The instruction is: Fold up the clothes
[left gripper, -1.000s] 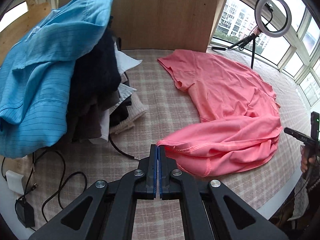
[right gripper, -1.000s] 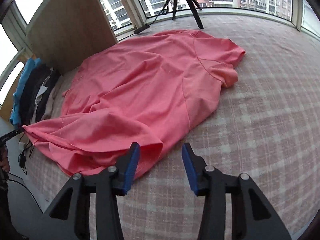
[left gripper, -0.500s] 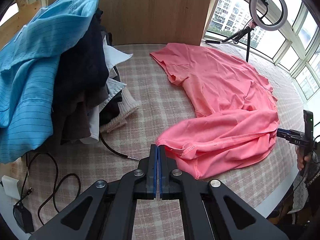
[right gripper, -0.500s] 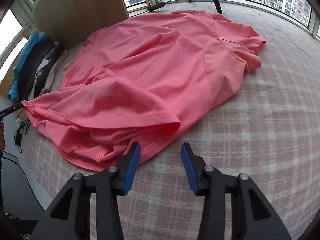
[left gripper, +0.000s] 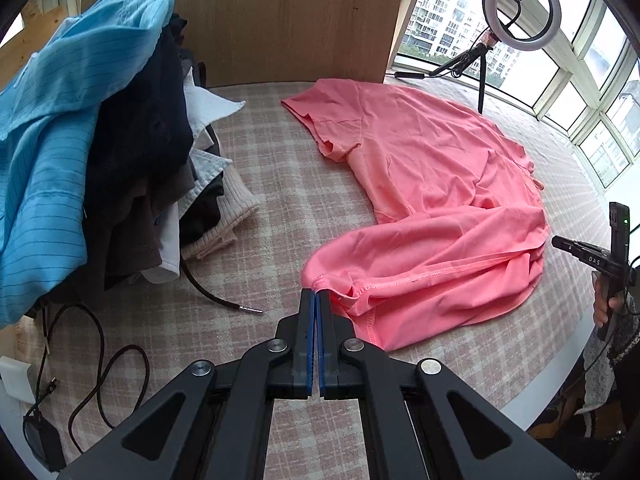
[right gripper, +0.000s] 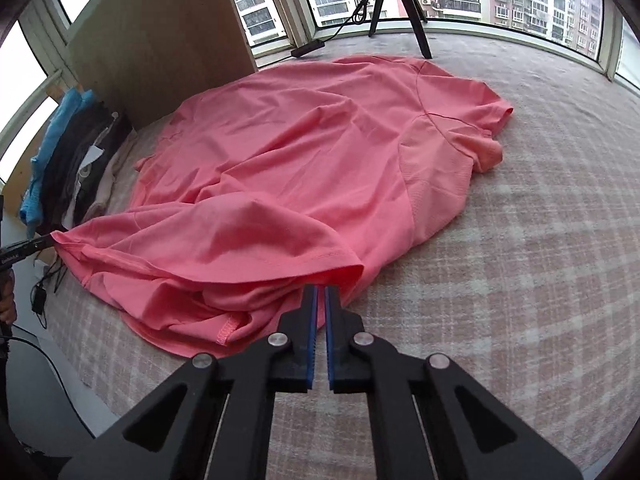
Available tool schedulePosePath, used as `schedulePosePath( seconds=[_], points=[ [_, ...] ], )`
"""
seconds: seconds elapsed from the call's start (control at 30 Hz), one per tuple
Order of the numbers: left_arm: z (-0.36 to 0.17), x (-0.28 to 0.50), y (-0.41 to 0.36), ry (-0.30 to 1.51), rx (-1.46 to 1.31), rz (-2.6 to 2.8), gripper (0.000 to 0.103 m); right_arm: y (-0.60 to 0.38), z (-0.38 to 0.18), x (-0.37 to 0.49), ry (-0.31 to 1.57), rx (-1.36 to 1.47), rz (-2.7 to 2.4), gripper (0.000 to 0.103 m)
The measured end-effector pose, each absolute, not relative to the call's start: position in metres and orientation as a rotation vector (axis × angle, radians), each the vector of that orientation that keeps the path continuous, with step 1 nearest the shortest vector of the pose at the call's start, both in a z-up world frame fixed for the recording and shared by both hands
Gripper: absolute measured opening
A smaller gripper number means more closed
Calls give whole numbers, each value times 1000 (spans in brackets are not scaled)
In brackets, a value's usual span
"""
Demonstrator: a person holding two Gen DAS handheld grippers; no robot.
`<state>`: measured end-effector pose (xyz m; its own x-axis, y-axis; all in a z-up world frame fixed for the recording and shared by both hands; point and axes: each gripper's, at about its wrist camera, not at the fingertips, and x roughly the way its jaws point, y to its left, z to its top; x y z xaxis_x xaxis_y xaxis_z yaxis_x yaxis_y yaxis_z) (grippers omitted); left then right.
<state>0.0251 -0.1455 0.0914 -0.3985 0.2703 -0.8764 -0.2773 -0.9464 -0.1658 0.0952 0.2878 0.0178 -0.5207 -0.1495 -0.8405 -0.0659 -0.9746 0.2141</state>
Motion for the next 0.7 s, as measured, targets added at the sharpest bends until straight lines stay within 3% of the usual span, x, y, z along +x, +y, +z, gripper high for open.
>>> schedulePosePath(
  seconds=[0.07,0.37,0.47,0.57,0.63,0.67,0.7],
  points=[
    [90,25,-145,15,-1496,2378,0,290,16,91,-299,1537,-2700,14],
    [90,23,-144,25,-1501,2367,0,280,11,69,-161,1540,-2697,15],
    [89,24,-143,31,-1501,2361,0,275,9,64,-138,1549,-2656,37],
    [88,24,-144,21,-1499,2357,0,275,6,61,-98,1572,-2672,40],
    [87,24,-144,15,-1496,2358,0,279,5,63,-175,1557,-2643,39],
    [87,24,-145,8,-1495,2356,0,280,5,65,-213,1545,-2627,30],
    [86,23,-145,5,-1495,2354,0,280,7,67,-245,1527,-2608,8]
  ],
)
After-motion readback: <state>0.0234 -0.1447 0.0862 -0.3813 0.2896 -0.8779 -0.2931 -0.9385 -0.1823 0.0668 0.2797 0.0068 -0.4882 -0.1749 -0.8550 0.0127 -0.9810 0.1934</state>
